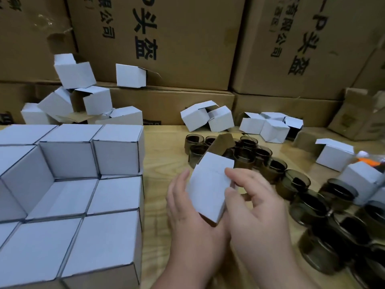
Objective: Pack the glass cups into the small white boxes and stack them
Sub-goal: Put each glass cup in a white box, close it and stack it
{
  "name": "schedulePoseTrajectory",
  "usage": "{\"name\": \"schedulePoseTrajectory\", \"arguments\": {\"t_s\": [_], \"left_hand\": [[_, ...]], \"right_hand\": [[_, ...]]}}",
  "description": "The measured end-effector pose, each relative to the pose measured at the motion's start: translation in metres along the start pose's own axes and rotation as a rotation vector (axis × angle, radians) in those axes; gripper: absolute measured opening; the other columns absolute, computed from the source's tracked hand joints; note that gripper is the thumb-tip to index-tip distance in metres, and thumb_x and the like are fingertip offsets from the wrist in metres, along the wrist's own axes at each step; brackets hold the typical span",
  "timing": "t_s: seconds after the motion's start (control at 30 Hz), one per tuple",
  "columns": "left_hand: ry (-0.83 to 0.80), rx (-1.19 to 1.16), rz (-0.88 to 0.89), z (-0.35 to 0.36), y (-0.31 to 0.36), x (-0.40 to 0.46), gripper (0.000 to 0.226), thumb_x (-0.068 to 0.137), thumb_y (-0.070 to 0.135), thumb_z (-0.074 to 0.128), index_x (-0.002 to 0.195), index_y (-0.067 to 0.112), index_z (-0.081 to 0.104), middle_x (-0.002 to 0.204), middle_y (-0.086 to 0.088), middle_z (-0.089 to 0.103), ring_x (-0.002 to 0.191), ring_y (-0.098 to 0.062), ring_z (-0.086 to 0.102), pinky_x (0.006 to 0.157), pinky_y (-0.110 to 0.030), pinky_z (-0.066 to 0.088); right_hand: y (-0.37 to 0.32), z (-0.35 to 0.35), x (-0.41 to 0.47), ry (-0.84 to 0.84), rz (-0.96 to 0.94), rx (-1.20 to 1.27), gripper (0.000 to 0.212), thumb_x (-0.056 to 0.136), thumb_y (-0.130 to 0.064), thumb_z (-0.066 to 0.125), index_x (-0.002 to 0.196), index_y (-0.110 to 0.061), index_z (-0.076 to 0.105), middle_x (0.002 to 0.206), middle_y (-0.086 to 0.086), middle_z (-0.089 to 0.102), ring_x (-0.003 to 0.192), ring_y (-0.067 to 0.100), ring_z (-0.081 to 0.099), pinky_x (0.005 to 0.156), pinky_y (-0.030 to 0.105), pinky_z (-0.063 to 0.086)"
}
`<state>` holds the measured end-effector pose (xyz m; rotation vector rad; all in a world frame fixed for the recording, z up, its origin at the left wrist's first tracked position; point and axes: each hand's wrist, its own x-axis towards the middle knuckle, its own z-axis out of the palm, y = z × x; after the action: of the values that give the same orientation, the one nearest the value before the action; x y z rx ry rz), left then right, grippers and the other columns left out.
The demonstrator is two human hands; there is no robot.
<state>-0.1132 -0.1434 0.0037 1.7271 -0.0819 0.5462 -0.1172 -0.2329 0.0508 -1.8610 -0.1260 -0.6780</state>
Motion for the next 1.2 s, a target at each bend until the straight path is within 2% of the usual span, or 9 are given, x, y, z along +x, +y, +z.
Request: {"name": "schedulePoseTrajectory", "arguments": {"t_s": [0.1, 0.17, 0.27, 0.37, 0.43, 0.5, 0.7, 0.93, 1.2], "left_hand": [[-0.041, 0.019, -0.037, 0.0, -0.004, 0.0, 0.088, 0.068, 0.056, 0.084, 0.123, 0.075, 0.019, 0.121, 0.058, 0.017, 0.133, -0.001, 0.028, 0.115, -0.045, 0.038], [-0.019, -0.014, -0.079, -0.001, 0.002, -0.002, 0.086, 0.065, 0.06, 0.083, 0.119, 0.079, 0.018, 0.128, 0.049, 0.025, 0.133, -0.008, 0.037, 0.111, -0.047, 0.042], [0.025, -0.069, -0.129, -0.003, 0.001, 0.0, 0.085, 0.06, 0.062, 0.076, 0.113, 0.085, 0.013, 0.137, 0.015, 0.044, 0.125, -0.015, 0.054, 0.103, -0.043, 0.05], [0.037, -0.168, -0.132, -0.003, -0.002, 0.004, 0.083, 0.069, 0.048, 0.074, 0.115, 0.083, 0.015, 0.119, 0.027, 0.052, 0.107, 0.001, 0.064, 0.081, -0.02, 0.055], [0.032, -0.233, -0.125, -0.003, -0.005, 0.006, 0.082, 0.071, 0.043, 0.075, 0.118, 0.079, 0.018, 0.107, 0.033, 0.052, 0.103, 0.005, 0.064, 0.074, -0.013, 0.053], [-0.002, -0.25, -0.109, -0.002, -0.007, 0.006, 0.084, 0.068, 0.046, 0.078, 0.121, 0.078, 0.021, 0.11, 0.031, 0.052, 0.105, 0.004, 0.064, 0.075, -0.011, 0.052], [-0.044, -0.232, -0.124, -0.002, -0.011, 0.007, 0.083, 0.072, 0.031, 0.069, 0.121, 0.078, 0.021, 0.123, 0.008, 0.057, 0.103, -0.002, 0.067, 0.074, -0.013, 0.054], [-0.134, -0.176, -0.122, 0.0, -0.014, 0.005, 0.087, 0.073, 0.02, 0.06, 0.129, 0.074, 0.02, 0.122, 0.024, 0.062, 0.102, -0.006, 0.071, 0.073, -0.019, 0.057], [-0.122, -0.172, -0.106, 0.0, -0.008, 0.004, 0.084, 0.077, 0.022, 0.066, 0.124, 0.079, 0.026, 0.117, 0.034, 0.062, 0.104, -0.001, 0.07, 0.074, -0.014, 0.056]], "right_hand": [[0.011, -0.004, -0.007, 0.021, -0.095, 0.005, 0.031, 0.081, -0.026, 0.057, 0.106, -0.041, 0.069, 0.117, -0.03, 0.061, 0.122, 0.005, 0.053, 0.095, 0.012, 0.04], [0.019, -0.006, -0.01, 0.019, -0.205, -0.025, 0.038, 0.083, -0.03, 0.054, 0.118, -0.034, 0.069, 0.124, -0.025, 0.059, 0.126, 0.008, 0.051, 0.1, 0.007, 0.035], [0.034, -0.003, -0.007, 0.055, -0.184, 0.0, 0.054, 0.084, -0.037, 0.052, 0.137, -0.026, 0.058, 0.14, -0.024, 0.047, 0.136, 0.013, 0.045, 0.112, 0.025, 0.037], [0.047, 0.005, -0.003, 0.097, 0.031, 0.056, 0.073, 0.08, -0.052, 0.047, 0.148, -0.023, 0.047, 0.147, -0.023, 0.038, 0.142, 0.012, 0.038, 0.116, 0.046, 0.036], [0.052, 0.01, 0.001, 0.084, 0.206, 0.135, 0.08, 0.077, -0.058, 0.047, 0.151, -0.03, 0.041, 0.146, -0.022, 0.038, 0.138, 0.001, 0.037, 0.116, 0.043, 0.037], [0.055, 0.013, 0.003, 0.023, 0.33, 0.271, 0.07, 0.079, -0.057, 0.05, 0.145, -0.038, 0.043, 0.145, -0.019, 0.043, 0.123, -0.008, 0.049, 0.104, 0.035, 0.047], [0.055, 0.015, 0.005, -0.109, 0.336, 0.557, 0.045, 0.084, -0.053, 0.057, 0.116, -0.024, 0.068, 0.108, 0.002, 0.076, 0.101, 0.024, 0.072, 0.082, 0.044, 0.058], [0.056, 0.016, 0.006, -0.075, 0.332, 0.58, 0.033, 0.083, -0.044, 0.064, 0.113, -0.033, 0.067, 0.106, -0.006, 0.076, 0.098, 0.013, 0.073, 0.072, 0.02, 0.056], [0.065, 0.02, 0.006, -0.061, 0.368, 0.527, 0.033, 0.075, -0.045, 0.063, 0.106, -0.035, 0.066, 0.102, -0.002, 0.075, 0.095, 0.016, 0.073, 0.075, 0.033, 0.058]]}}
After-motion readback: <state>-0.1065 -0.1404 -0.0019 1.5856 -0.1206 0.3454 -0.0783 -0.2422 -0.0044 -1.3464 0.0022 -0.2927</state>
